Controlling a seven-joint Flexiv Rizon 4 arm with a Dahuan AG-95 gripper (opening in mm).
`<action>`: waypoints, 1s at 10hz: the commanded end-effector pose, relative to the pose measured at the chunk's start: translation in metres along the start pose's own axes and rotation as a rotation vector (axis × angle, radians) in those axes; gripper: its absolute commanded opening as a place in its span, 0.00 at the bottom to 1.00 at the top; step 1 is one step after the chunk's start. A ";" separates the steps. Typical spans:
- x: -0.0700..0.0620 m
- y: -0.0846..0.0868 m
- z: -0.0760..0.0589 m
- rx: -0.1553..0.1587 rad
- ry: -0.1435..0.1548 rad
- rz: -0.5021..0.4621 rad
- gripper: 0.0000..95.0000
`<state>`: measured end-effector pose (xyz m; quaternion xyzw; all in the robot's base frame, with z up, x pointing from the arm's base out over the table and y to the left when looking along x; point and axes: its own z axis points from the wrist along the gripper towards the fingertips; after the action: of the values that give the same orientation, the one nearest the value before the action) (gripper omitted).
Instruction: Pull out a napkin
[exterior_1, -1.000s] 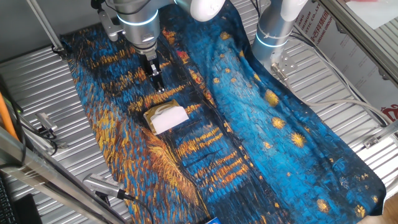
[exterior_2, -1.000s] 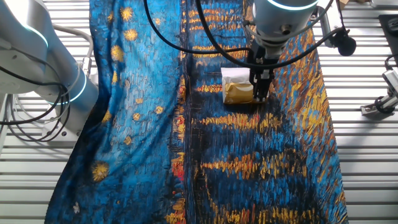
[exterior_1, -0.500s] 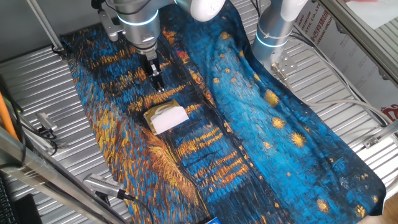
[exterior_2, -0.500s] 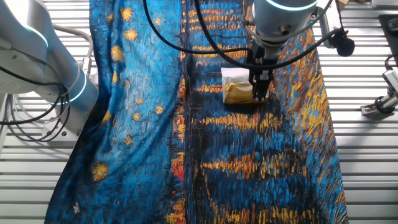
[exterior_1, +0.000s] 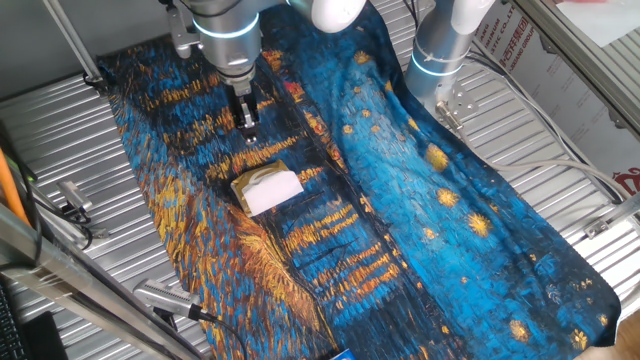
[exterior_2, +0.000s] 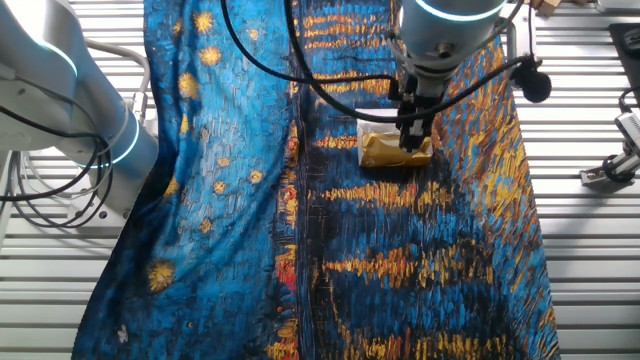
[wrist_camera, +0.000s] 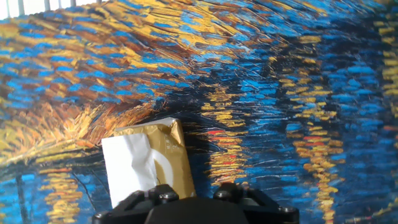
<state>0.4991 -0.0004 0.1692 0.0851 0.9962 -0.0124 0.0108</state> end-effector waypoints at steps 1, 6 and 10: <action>0.000 0.000 0.000 0.056 0.004 -0.047 0.00; 0.000 0.000 0.000 0.050 0.000 -0.047 0.00; 0.000 0.000 0.000 0.048 -0.002 -0.059 0.00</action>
<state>0.4993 -0.0001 0.1691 0.0553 0.9977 -0.0372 0.0092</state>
